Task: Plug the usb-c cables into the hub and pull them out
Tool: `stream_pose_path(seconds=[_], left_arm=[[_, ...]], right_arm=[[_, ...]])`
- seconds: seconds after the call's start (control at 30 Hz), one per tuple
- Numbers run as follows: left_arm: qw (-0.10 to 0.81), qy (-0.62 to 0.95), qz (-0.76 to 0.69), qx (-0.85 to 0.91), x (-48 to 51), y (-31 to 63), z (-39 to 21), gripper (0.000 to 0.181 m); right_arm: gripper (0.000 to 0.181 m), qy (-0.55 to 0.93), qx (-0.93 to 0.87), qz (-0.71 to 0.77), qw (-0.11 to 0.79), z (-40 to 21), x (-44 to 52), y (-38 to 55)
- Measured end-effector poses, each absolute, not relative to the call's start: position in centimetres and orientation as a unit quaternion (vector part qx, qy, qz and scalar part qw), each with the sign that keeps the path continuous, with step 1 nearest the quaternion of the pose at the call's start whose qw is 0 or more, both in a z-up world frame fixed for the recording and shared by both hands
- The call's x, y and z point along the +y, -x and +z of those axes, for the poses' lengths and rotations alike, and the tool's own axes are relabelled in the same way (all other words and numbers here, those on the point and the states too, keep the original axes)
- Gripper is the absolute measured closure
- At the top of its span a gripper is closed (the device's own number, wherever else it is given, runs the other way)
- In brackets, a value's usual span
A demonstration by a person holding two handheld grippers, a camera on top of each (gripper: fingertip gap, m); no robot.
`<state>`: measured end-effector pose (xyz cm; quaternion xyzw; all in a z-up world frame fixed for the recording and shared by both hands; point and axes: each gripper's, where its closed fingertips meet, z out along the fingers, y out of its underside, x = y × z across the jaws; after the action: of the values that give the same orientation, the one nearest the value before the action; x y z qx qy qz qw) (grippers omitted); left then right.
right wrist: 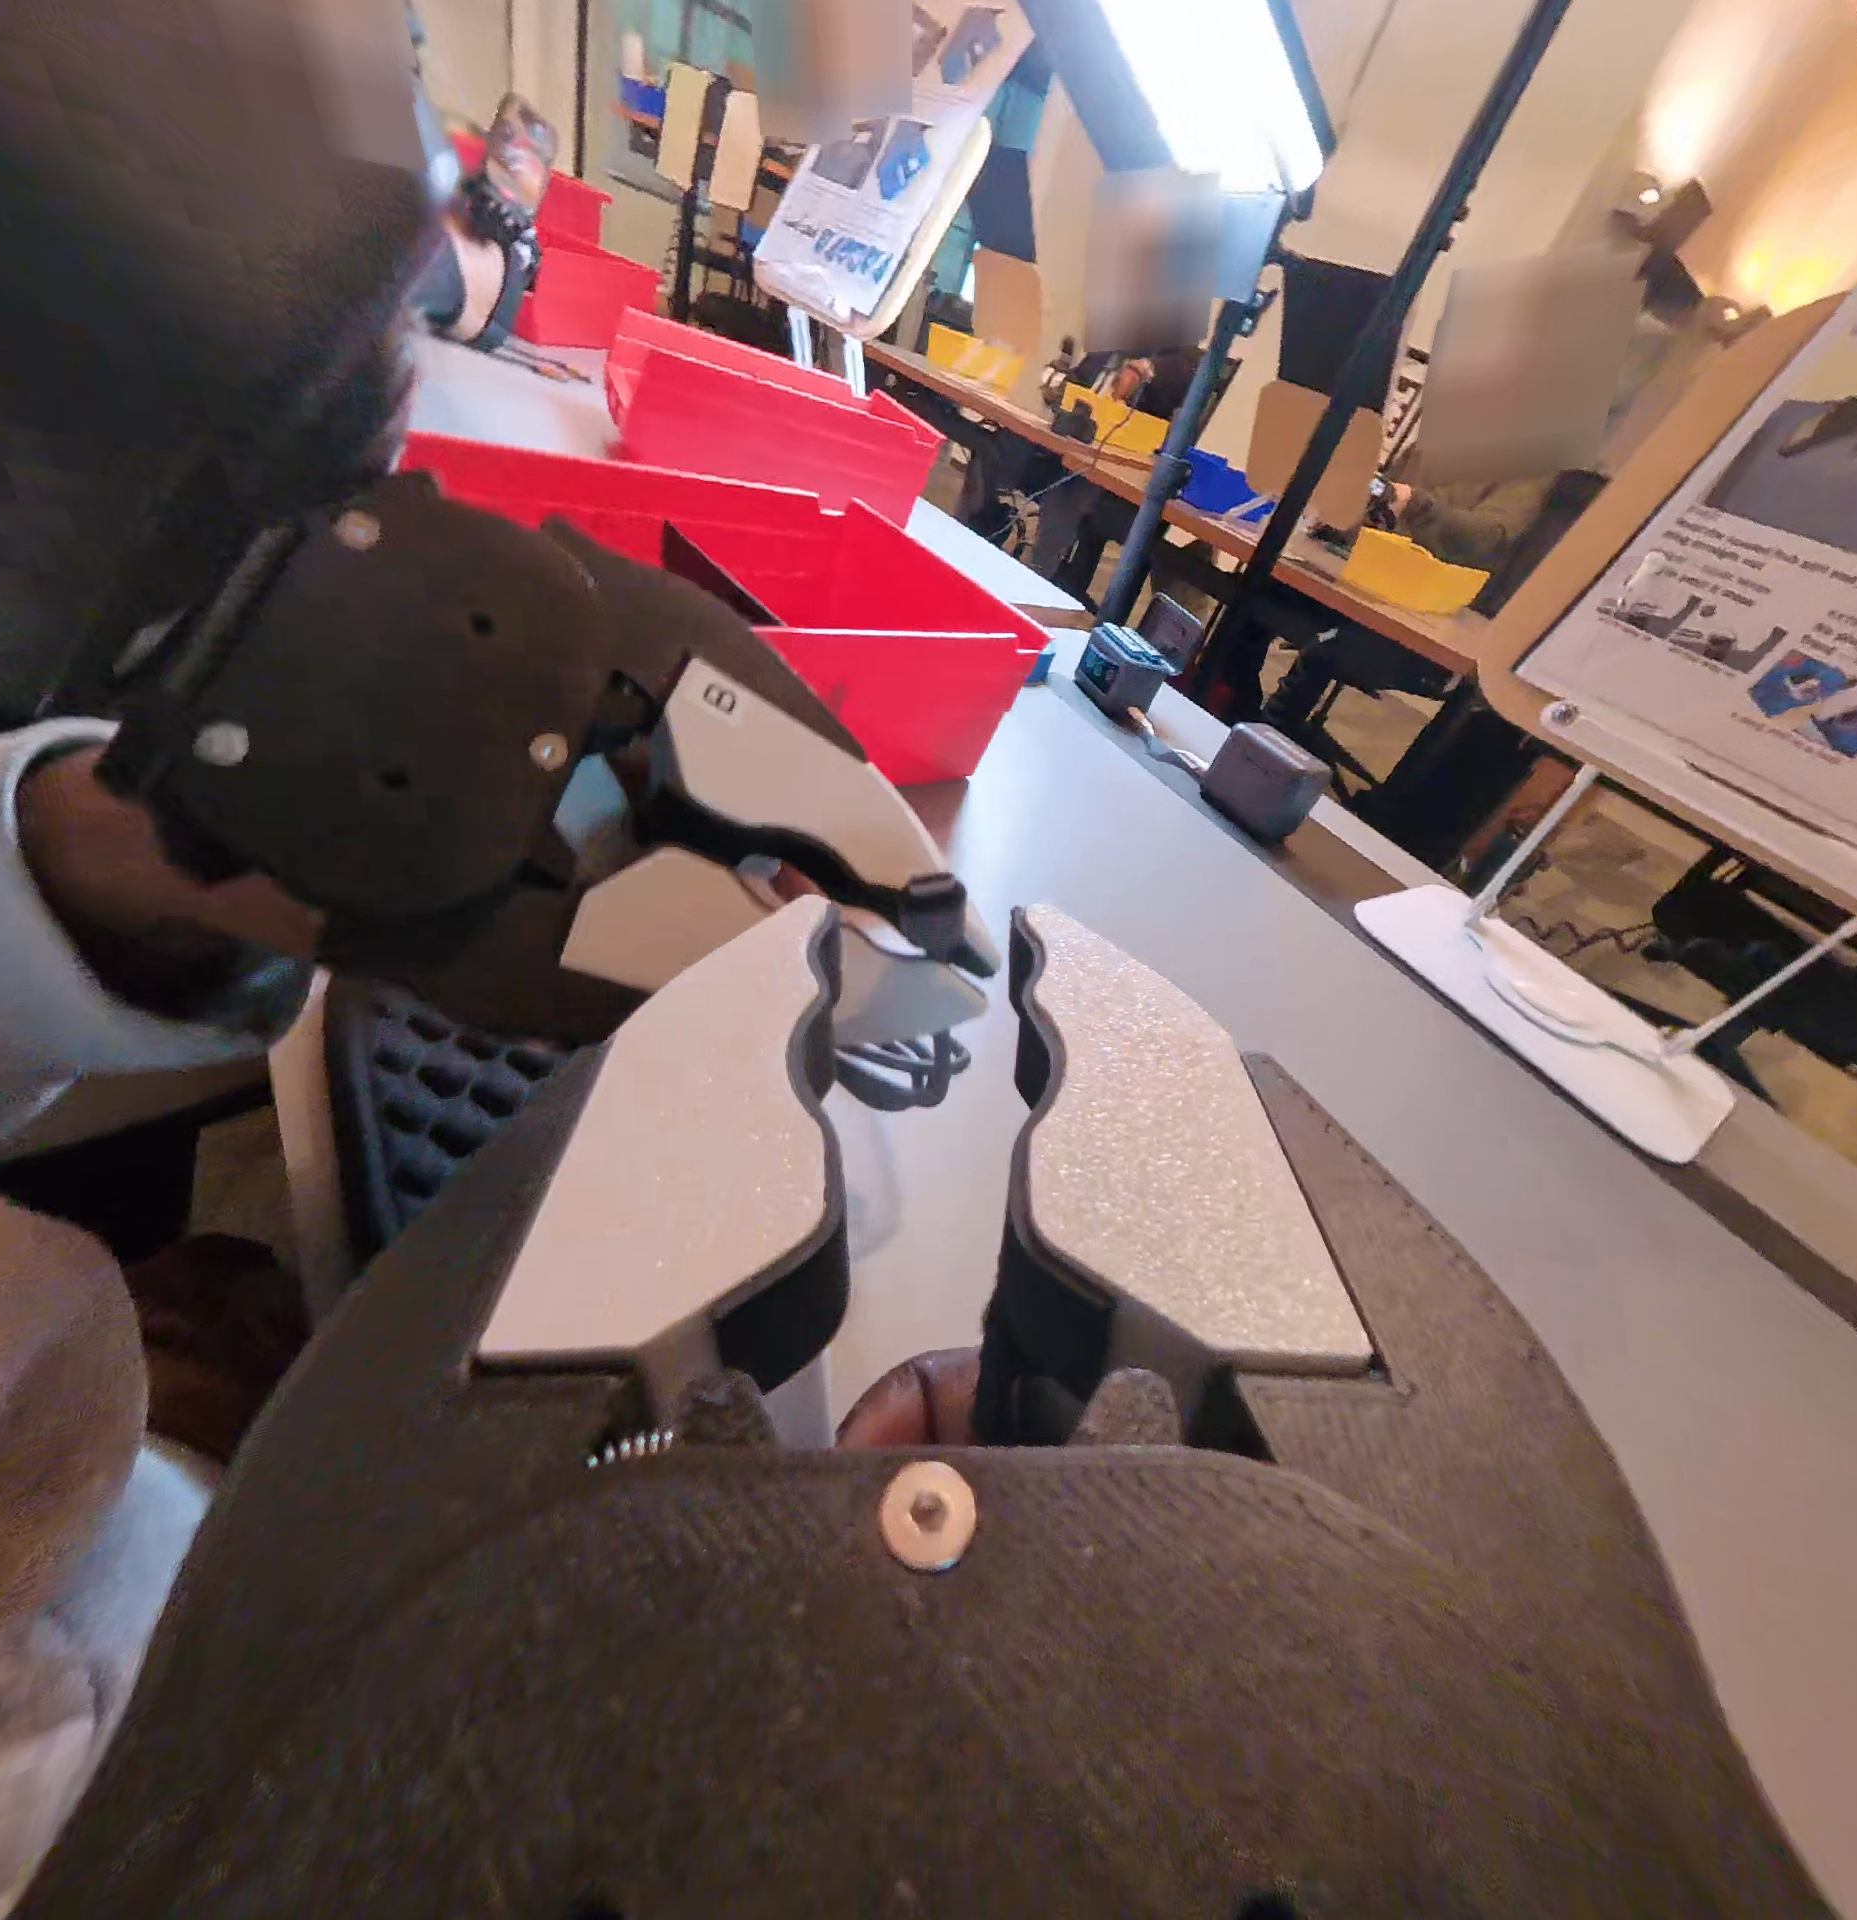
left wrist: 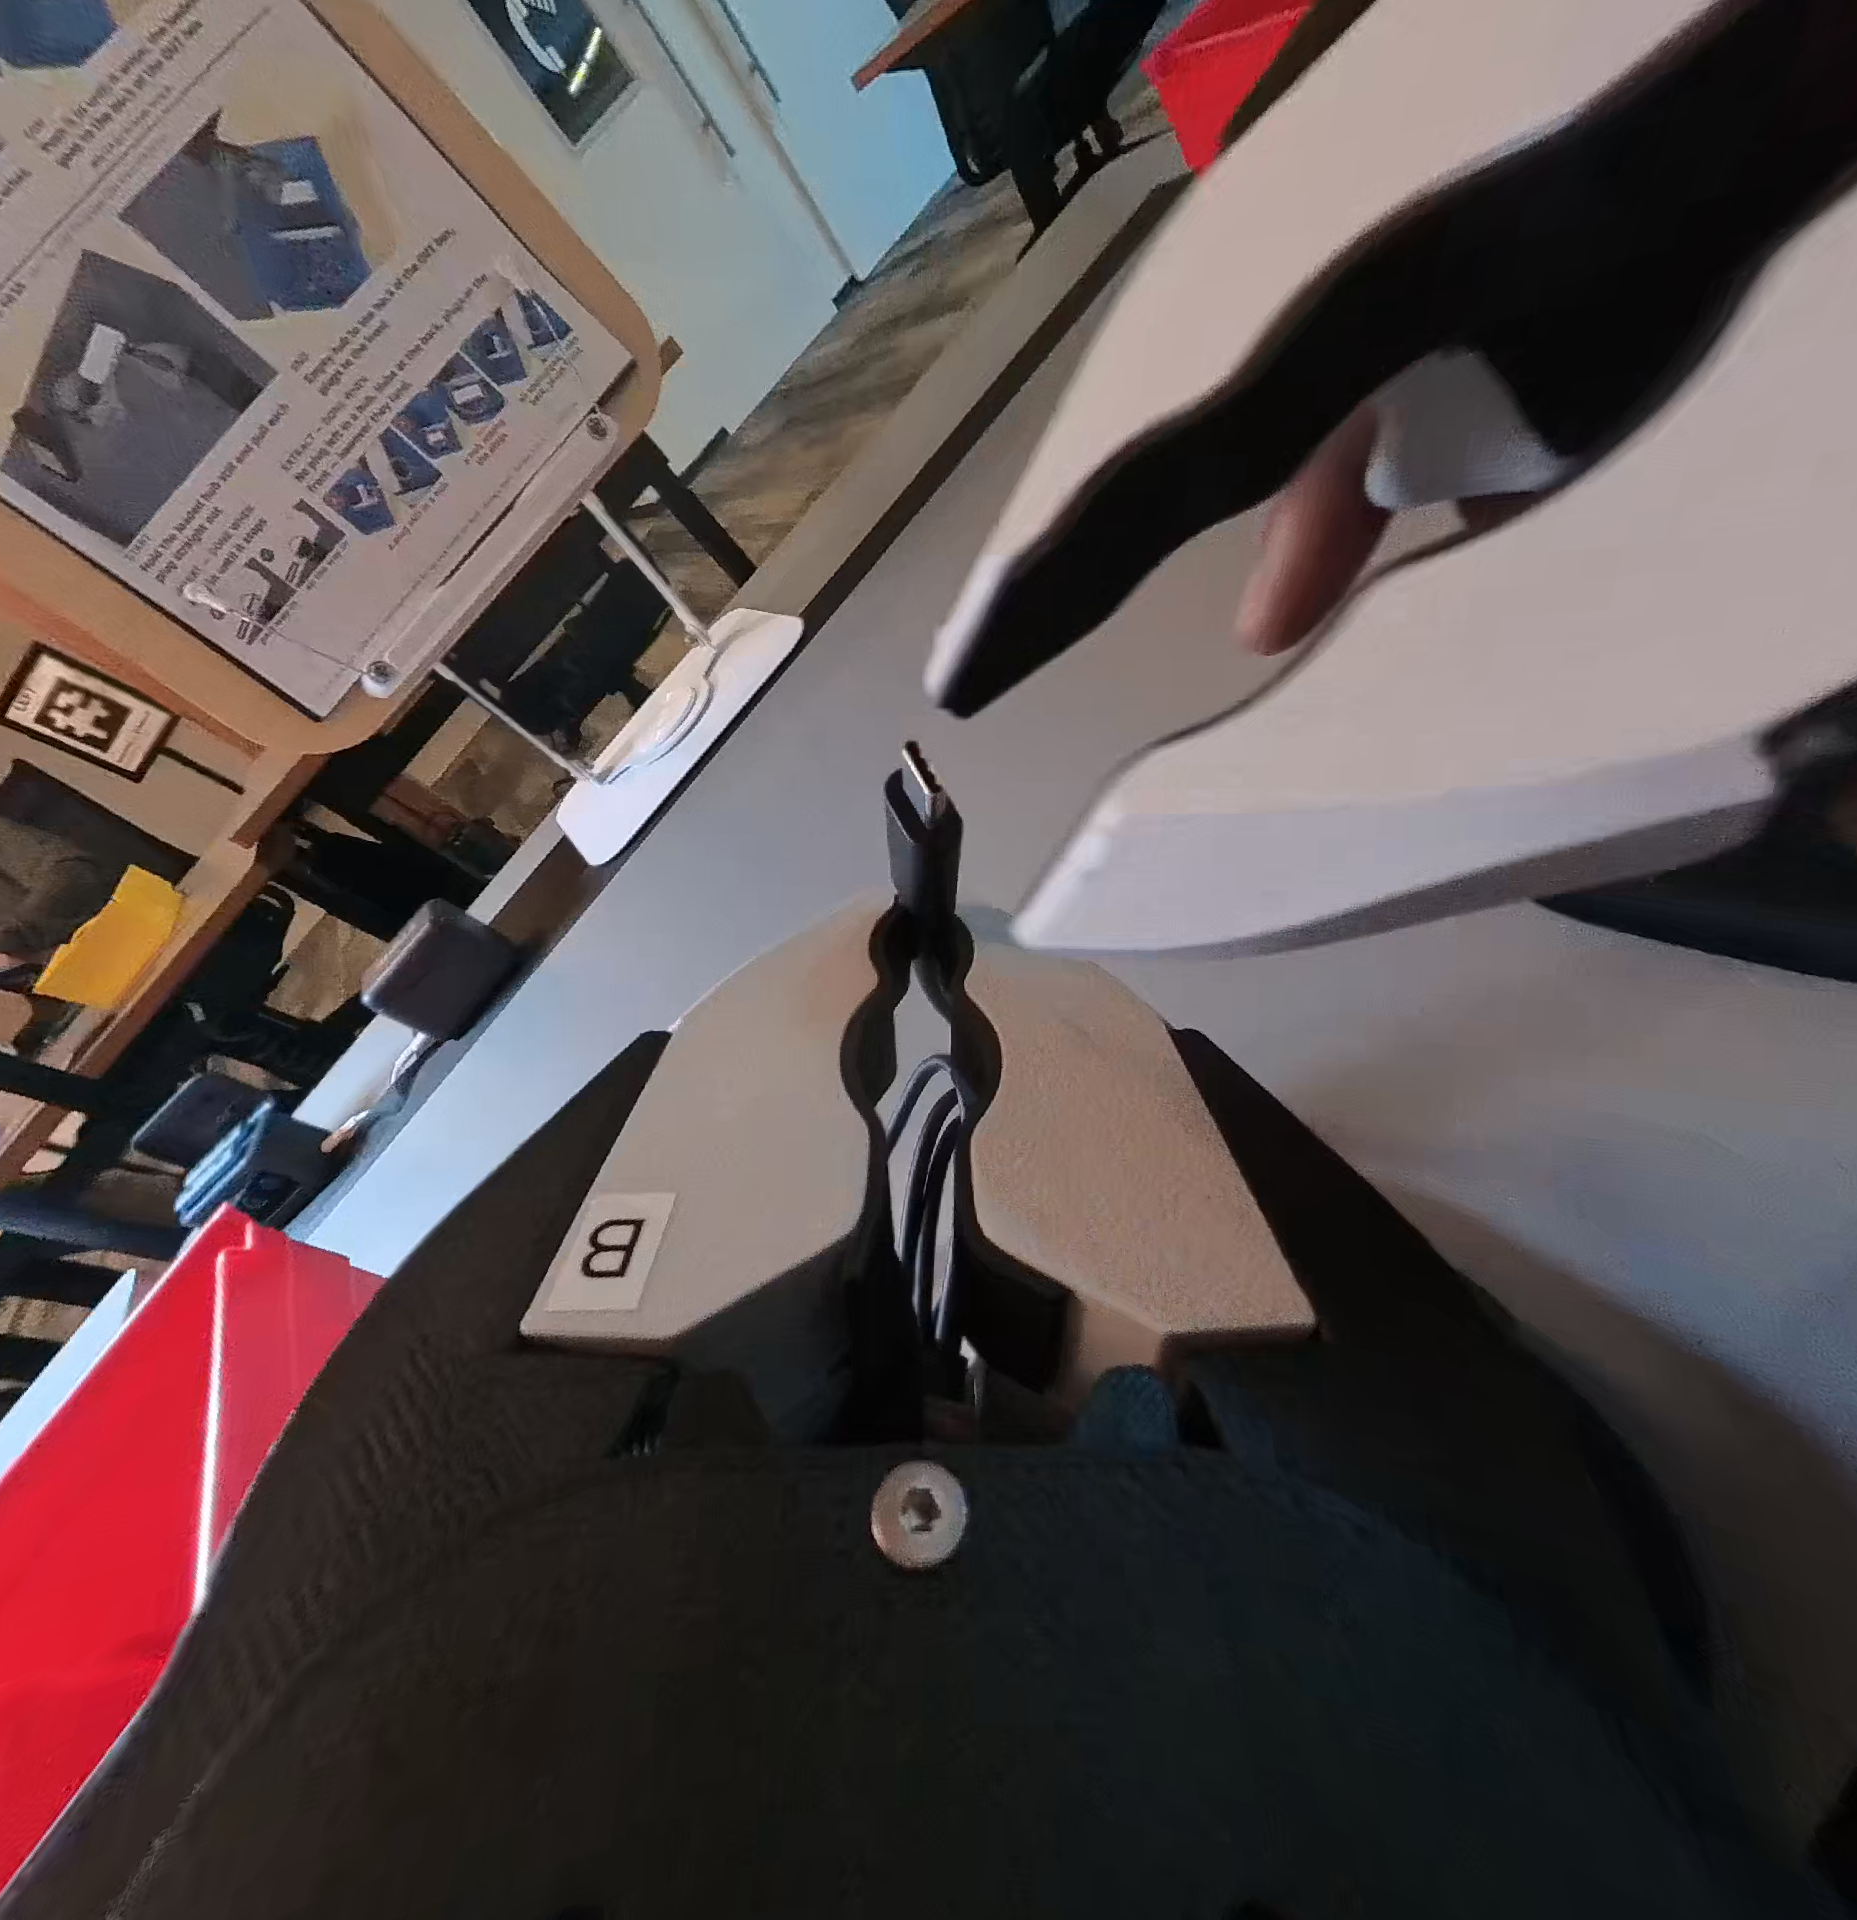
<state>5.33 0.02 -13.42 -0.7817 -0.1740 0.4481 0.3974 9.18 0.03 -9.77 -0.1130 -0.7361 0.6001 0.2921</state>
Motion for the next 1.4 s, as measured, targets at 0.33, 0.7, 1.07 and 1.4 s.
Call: stream_pose_path(seconds=[0.33, 0.7, 1.07, 1.4], left_arm=[[0.389, 0.788, 0.451, -0.156, 0.6, -5.8, -14.2, 0.177], [0.675, 0.628, 0.380, -0.076, 0.6, -9.0, -5.1, 0.138], [0.688, 0.665, 0.249, -0.148, 6.7, -7.6, -11.4, 0.141], [0.728, 0.630, 0.193, -0.189, 7.9, -7.5, -11.5, 0.175]], right_arm=[[0.169, 0.111, -0.750, 0.597, 0.262, -10.9, -0.2, -8.4], [0.170, 0.105, -0.687, 0.715, 0.069, -6.9, 3.9, -8.4], [0.174, 0.206, -0.559, 0.789, -0.150, -7.3, 4.2, -7.8], [0.173, 0.236, -0.601, 0.763, -0.010, -8.2, 4.4, -7.2]])
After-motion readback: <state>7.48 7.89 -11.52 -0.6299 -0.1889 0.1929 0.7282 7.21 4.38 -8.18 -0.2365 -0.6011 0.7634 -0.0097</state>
